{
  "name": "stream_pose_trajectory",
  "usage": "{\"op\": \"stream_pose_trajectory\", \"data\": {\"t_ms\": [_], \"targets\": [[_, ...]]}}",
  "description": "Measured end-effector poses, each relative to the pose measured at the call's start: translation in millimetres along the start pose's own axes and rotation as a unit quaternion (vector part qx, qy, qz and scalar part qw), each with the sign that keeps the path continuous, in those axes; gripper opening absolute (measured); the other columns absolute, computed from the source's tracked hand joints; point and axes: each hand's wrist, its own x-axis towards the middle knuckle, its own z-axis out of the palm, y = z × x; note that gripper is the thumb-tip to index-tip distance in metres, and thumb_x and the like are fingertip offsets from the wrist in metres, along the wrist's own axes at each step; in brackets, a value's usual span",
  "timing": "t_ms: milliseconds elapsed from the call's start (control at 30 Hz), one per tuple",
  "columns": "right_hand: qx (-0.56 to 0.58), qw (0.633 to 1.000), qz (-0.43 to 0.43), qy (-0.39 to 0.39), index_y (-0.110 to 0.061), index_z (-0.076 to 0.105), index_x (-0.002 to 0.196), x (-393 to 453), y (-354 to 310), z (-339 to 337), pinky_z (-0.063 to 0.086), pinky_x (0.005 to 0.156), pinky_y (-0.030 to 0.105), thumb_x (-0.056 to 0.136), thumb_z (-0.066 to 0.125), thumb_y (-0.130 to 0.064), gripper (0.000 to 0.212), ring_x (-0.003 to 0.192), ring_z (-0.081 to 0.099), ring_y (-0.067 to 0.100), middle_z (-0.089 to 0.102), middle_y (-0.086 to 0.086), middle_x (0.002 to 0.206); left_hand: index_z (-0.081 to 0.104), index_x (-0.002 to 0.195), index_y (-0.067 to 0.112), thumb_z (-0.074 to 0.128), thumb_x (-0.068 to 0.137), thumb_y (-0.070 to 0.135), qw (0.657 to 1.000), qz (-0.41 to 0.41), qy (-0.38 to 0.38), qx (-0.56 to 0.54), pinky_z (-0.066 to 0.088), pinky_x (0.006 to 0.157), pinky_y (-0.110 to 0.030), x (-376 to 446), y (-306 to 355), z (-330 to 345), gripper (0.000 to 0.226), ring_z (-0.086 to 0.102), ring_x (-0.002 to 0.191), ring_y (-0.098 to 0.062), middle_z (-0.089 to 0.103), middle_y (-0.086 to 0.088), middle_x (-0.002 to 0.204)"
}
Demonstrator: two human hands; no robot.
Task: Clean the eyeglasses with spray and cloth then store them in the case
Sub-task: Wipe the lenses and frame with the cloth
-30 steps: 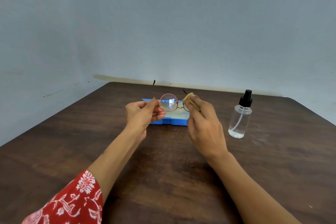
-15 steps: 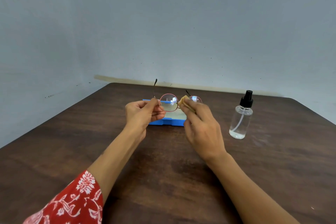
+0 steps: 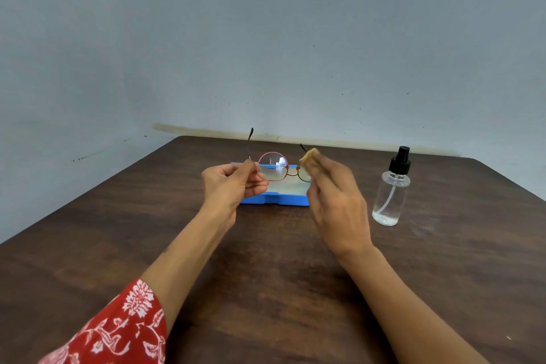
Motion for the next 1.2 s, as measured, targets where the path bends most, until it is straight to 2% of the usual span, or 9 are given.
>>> {"op": "stream_pose_trajectory", "data": {"t_ms": [133, 367, 500, 567, 800, 933, 1000, 1100, 1200], "targets": [[-0.014, 0.998, 0.06, 0.013, -0.001, 0.064, 0.119, 1, 12, -5, 0.044, 0.093, 0.022, 0.079, 0.062, 0.01, 0.041, 0.114, 0.054, 0.022, 0.06, 0.011, 0.125, 0.065, 0.069, -0.001, 0.064, 0.081, 0.0, 1.0, 0.008, -0.001, -0.013, 0.057, 0.051, -0.022, 1, 0, -1, 0.013, 0.064, 0.046, -0.016, 0.064, -0.006, 0.048], [0.002, 0.999, -0.033, -0.017, -0.001, 0.068, 0.111, 1, -8, 4, 0.051, 0.085, 0.027, 0.075, 0.058, 0.008, 0.039, 0.108, 0.053, 0.019, 0.064, 0.01, 0.118, 0.066, 0.072, -0.001, 0.064, 0.082, 0.0, 1.0, 0.009, -0.002, -0.008, 0.056, 0.051, -0.021, -1, 1, 1, 0.01, 0.065, 0.048, -0.016, 0.064, -0.007, 0.05], [0.002, 0.999, 0.038, 0.009, -0.002, 0.065, 0.116, 4, 7, -3, 0.043, 0.091, 0.021, 0.076, 0.061, 0.012, 0.043, 0.111, 0.055, 0.021, 0.062, 0.011, 0.121, 0.067, 0.072, -0.002, 0.063, 0.082, 0.0, 1.0, 0.011, 0.001, -0.007, 0.056, 0.051, -0.021, 1, 3, 0, 0.011, 0.065, 0.047, -0.016, 0.064, -0.006, 0.049], [-0.011, 0.998, 0.054, 0.007, -0.002, 0.065, 0.117, 4, 10, -5, 0.047, 0.089, 0.024, 0.076, 0.062, 0.011, 0.042, 0.111, 0.057, 0.023, 0.062, 0.011, 0.122, 0.066, 0.071, -0.002, 0.063, 0.082, 0.0, 1.0, 0.011, 0.002, -0.004, 0.056, 0.051, -0.021, 2, 3, 1, 0.011, 0.065, 0.047, -0.015, 0.063, -0.006, 0.048], [0.001, 0.999, -0.037, -0.028, -0.002, 0.068, 0.112, 3, -11, 5, 0.052, 0.081, 0.026, 0.076, 0.059, 0.005, 0.037, 0.107, 0.053, 0.019, 0.064, 0.01, 0.118, 0.066, 0.071, -0.002, 0.064, 0.082, 0.002, 1.0, 0.016, 0.01, 0.003, 0.055, 0.049, -0.02, 1, 4, 0, 0.012, 0.064, 0.047, -0.015, 0.064, -0.006, 0.049], [-0.001, 1.0, 0.031, 0.0, 0.0, 0.064, 0.117, 6, 4, -2, 0.038, 0.095, 0.019, 0.078, 0.061, 0.008, 0.04, 0.112, 0.052, 0.022, 0.06, 0.013, 0.123, 0.066, 0.072, -0.002, 0.063, 0.082, 0.001, 1.0, 0.017, 0.009, 0.003, 0.055, 0.05, -0.02, 2, 5, 0, 0.011, 0.064, 0.047, -0.014, 0.064, -0.005, 0.048], [-0.012, 0.998, 0.066, 0.006, 0.0, 0.063, 0.119, 6, 10, -6, 0.035, 0.096, 0.018, 0.078, 0.063, 0.009, 0.042, 0.112, 0.054, 0.024, 0.059, 0.014, 0.125, 0.067, 0.072, -0.003, 0.063, 0.082, 0.001, 1.0, 0.018, 0.007, 0.005, 0.055, 0.05, -0.02, 2, 4, 0, 0.011, 0.064, 0.047, -0.014, 0.063, -0.005, 0.048], [-0.022, 0.999, 0.043, -0.005, 0.0, 0.063, 0.118, 4, 4, -3, 0.041, 0.091, 0.019, 0.077, 0.062, 0.01, 0.043, 0.113, 0.052, 0.022, 0.06, 0.014, 0.124, 0.067, 0.072, -0.002, 0.064, 0.082, 0.002, 1.0, 0.016, 0.008, 0.008, 0.054, 0.049, -0.019, 1, 3, 1, 0.01, 0.064, 0.047, -0.014, 0.063, -0.005, 0.048], [-0.01, 0.999, -0.017, -0.027, 0.001, 0.064, 0.117, 2, -11, 3, 0.053, 0.085, 0.028, 0.079, 0.057, 0.004, 0.039, 0.112, 0.054, 0.024, 0.061, 0.013, 0.123, 0.067, 0.072, 0.0, 0.064, 0.082, 0.002, 1.0, 0.019, 0.01, 0.011, 0.054, 0.049, -0.019, 0, 3, 1, 0.011, 0.064, 0.046, -0.014, 0.063, -0.004, 0.047]]}}
